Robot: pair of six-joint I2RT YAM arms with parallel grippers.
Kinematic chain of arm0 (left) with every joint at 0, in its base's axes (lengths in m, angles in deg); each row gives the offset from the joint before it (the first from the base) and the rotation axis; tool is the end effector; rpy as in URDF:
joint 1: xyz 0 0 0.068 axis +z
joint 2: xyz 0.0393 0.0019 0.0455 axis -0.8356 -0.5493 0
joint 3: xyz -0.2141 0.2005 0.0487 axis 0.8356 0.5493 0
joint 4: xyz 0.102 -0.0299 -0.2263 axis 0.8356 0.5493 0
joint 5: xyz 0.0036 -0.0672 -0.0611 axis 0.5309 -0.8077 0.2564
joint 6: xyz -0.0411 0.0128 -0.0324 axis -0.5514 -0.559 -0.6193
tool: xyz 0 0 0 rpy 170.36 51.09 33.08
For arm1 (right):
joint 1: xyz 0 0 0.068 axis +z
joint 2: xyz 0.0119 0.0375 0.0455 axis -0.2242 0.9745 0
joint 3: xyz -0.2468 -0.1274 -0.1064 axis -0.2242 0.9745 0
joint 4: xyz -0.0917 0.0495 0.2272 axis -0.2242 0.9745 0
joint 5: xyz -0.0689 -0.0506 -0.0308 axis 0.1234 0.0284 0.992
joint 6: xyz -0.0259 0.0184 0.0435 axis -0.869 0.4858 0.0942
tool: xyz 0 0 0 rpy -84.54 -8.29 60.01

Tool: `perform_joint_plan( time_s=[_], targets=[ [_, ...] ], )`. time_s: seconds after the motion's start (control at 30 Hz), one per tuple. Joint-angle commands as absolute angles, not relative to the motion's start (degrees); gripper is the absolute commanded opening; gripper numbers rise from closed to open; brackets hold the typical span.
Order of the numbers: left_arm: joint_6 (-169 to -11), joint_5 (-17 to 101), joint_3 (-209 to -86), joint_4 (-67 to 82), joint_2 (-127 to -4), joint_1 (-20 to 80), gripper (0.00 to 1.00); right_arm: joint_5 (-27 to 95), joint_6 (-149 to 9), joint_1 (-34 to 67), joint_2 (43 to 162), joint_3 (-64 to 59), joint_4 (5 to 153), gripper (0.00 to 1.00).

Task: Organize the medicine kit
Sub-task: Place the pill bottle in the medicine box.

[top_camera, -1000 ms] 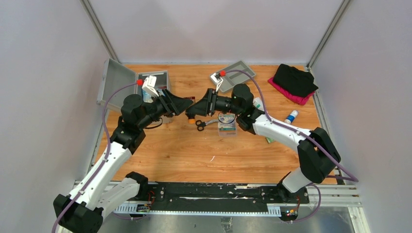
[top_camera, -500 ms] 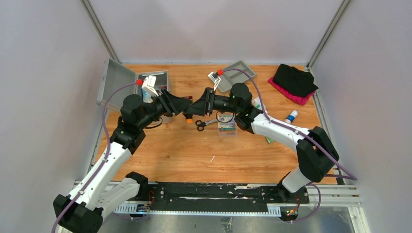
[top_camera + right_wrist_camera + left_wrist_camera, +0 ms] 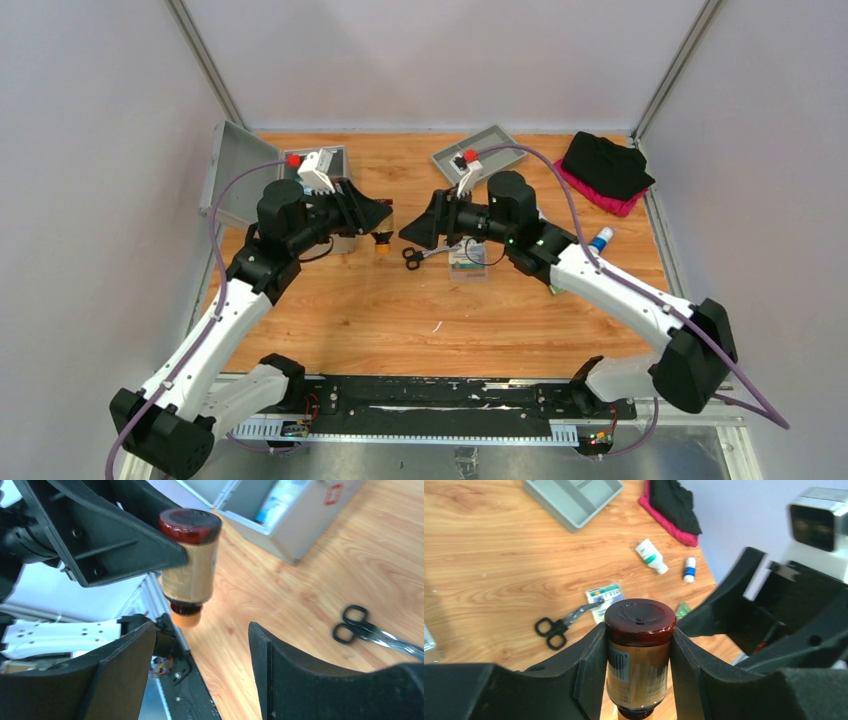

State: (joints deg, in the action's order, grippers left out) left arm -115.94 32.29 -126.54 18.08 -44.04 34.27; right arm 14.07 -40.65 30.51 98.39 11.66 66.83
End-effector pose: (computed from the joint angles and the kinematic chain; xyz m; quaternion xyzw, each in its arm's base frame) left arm 0.1713 -0.0824 0.3775 -0.0004 0.7672 -0.4174 0.4871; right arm 0.2059 0.2180 0.3832 -0.2090 0.6988 0.5586 0.3949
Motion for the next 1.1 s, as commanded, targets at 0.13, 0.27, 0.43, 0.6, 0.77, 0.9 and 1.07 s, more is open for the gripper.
perform_joint_plan(
  time_s=[0.13,0.27,0.43,0.6,0.77,0.9,1.07],
  targets=[
    [-102.8,41.0,-137.5,30.0,-51.8,39.1,0.22,28.9,-50.2,30.9,89.0,15.6,83.1,0.73],
    [-97.2,35.8,-145.3,35.4,-61.7,49.6,0.22,29.7,-51.4,30.6,86.5,17.7,85.7,0.74],
    [-90.2,39.7,-155.9,42.6,-73.2,53.9,0.21,28.3,-51.8,30.0,84.9,19.3,87.5,0.74],
    [-89.4,43.4,-157.4,41.7,-80.3,54.3,0.21,27.8,-51.9,29.8,83.8,20.3,89.0,0.74],
    [-89.0,45.4,-160.0,41.3,-86.0,54.5,0.21,29.5,-52.0,29.5,82.6,21.6,90.0,0.74],
    [-88.5,46.4,-160.8,41.8,-89.3,54.6,0.22,34.1,-51.7,29.0,82.1,21.4,92.7,0.74],
    [-88.8,44.1,-159.8,42.2,-91.8,54.7,0.40,41.6,-50.9,26.8,83.2,19.0,99.2,0.76]
  ],
)
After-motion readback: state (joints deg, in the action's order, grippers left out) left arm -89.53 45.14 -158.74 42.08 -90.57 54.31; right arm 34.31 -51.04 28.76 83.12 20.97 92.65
